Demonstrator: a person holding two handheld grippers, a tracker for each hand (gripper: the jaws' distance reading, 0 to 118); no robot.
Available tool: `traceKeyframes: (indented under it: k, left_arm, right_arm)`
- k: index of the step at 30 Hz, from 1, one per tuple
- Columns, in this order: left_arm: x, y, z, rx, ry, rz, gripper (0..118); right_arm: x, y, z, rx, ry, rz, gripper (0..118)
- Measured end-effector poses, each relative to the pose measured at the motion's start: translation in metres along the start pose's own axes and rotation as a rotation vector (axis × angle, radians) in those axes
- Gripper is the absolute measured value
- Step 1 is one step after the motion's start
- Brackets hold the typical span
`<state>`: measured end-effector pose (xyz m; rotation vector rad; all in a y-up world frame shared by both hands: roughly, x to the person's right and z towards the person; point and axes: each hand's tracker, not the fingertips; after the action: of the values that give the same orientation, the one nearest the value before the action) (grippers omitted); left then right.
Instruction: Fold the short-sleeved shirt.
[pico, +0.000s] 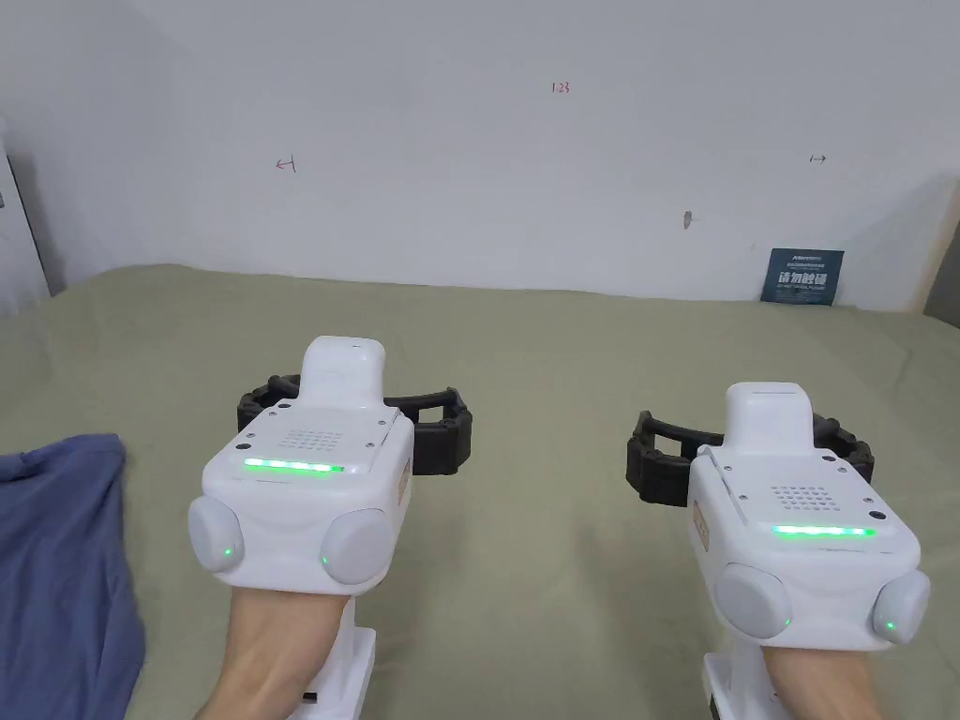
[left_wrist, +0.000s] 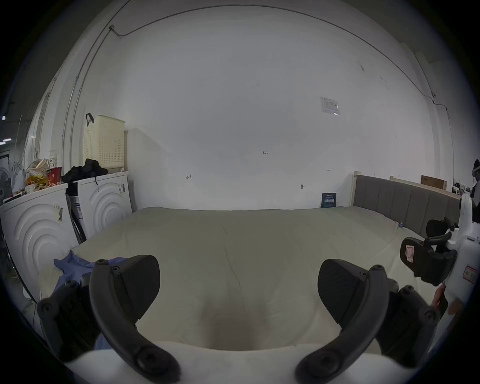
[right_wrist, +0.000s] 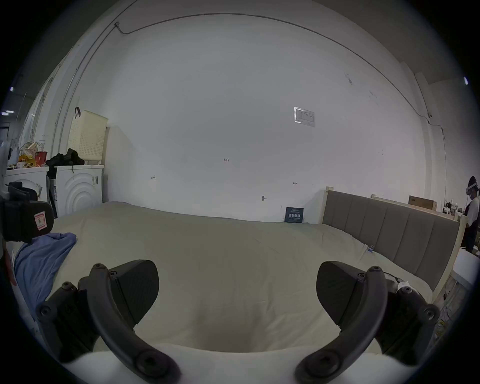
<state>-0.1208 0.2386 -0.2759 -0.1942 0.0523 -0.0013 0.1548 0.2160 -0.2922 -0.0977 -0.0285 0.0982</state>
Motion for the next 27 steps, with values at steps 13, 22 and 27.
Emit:
traceKeyframes:
  k: [13, 22, 27]
  left_arm:
    - [0.002, 0.0, -0.001, -0.035, 0.058, 0.031, 0]
    - [-0.001, 0.009, 0.002, -0.048, 0.016, 0.035, 1]
    - [-0.031, 0.014, 0.009, -0.039, 0.099, 0.047, 1]
  right_arm:
    - [-0.003, 0.004, 0.006, 0.018, -0.087, 0.027, 0]
    - [-0.004, 0.014, 0.005, 0.003, -0.061, 0.005, 0]
    - [-0.033, 0.016, -0.009, -0.004, 0.009, 0.021, 0]
